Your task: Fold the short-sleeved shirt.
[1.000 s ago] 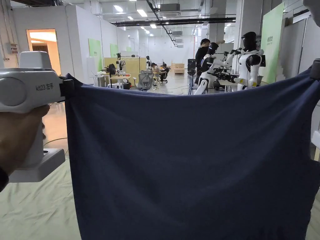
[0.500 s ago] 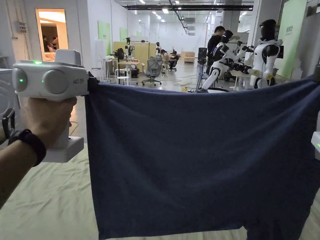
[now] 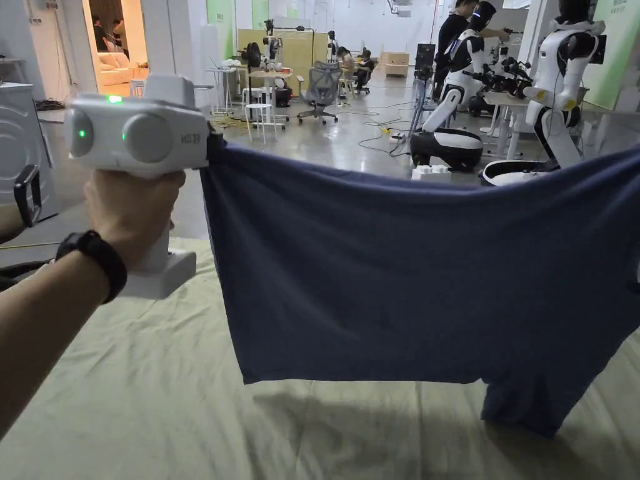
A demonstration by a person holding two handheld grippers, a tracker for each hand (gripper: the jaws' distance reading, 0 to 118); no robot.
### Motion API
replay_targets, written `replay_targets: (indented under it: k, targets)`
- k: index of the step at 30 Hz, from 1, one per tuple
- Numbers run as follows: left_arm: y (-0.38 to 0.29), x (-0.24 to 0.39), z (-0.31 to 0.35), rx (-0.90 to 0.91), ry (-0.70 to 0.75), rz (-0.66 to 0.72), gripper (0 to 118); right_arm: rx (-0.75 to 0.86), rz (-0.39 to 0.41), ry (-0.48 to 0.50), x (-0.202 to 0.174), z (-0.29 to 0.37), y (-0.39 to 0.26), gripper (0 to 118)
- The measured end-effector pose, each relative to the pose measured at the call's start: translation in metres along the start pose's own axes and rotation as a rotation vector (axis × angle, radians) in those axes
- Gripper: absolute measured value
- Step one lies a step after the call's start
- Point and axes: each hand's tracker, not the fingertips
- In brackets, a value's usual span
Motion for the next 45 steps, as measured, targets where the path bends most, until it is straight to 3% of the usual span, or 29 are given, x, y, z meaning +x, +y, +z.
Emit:
replay_targets:
  k: [4, 5, 9, 10, 17, 19, 22, 25, 30, 32, 34, 37, 40, 42, 45]
  targets:
    - [-0.054, -0.003, 0.005, -0.059, -0.023, 0.035, 4, -0.051, -0.027, 0.019, 0.003, 0.022, -0.05, 3]
    - [-0.069, -0.005, 0.013, -0.052, -0.032, 0.048, 5, -0.095, -0.079, 0.032, 0.007, 0.025, -0.065, 3]
    - [-0.124, -0.015, 0.061, -0.015, -0.092, 0.112, 5, -0.083, -0.022, 0.048, 0.025, 0.065, -0.108, 3]
    - [-0.136, -0.02, 0.075, -0.008, -0.12, 0.132, 4, -0.108, -0.056, 0.079, 0.031, 0.077, -0.121, 3]
    - [-0.239, -0.03, 0.162, -0.085, -0.187, 0.152, 5, -0.156, -0.063, 0.11, 0.065, 0.183, -0.21, 3]
    - [-0.268, -0.033, 0.188, -0.113, -0.174, 0.217, 4, -0.198, -0.092, 0.124, 0.069, 0.215, -0.24, 3]
    - [-0.307, -0.037, 0.223, -0.12, -0.167, 0.21, 4, -0.252, -0.154, 0.125, 0.073, 0.259, -0.278, 3]
    - [-0.336, -0.041, 0.255, -0.136, -0.156, 0.204, 5, -0.275, -0.159, 0.12, 0.071, 0.298, -0.312, 3]
    - [-0.387, -0.048, 0.266, -0.263, -0.14, 0.234, 4, -0.378, -0.235, 0.08, 0.075, 0.326, -0.369, 3]
    - [-0.41, -0.047, 0.264, -0.317, -0.14, 0.242, 5, -0.419, -0.204, 0.057, 0.075, 0.332, -0.389, 3]
    - [-0.43, -0.047, 0.263, -0.355, -0.127, 0.24, 4, -0.468, -0.263, 0.048, 0.078, 0.337, -0.406, 3]
    - [-0.447, -0.053, 0.262, -0.397, -0.107, 0.319, 4, -0.499, -0.252, 0.029, 0.078, 0.346, -0.421, 3]
    - [-0.457, -0.055, 0.262, -0.401, -0.091, 0.309, 6, -0.525, -0.254, 0.025, 0.078, 0.351, -0.432, 3]
    - [-0.46, -0.056, 0.259, -0.431, -0.087, 0.303, 18, -0.533, -0.259, 0.025, 0.079, 0.352, -0.435, 3]
    - [-0.464, -0.059, 0.263, -0.459, -0.036, 0.262, 71, -0.551, -0.245, 0.053, 0.08, 0.351, -0.436, 7]
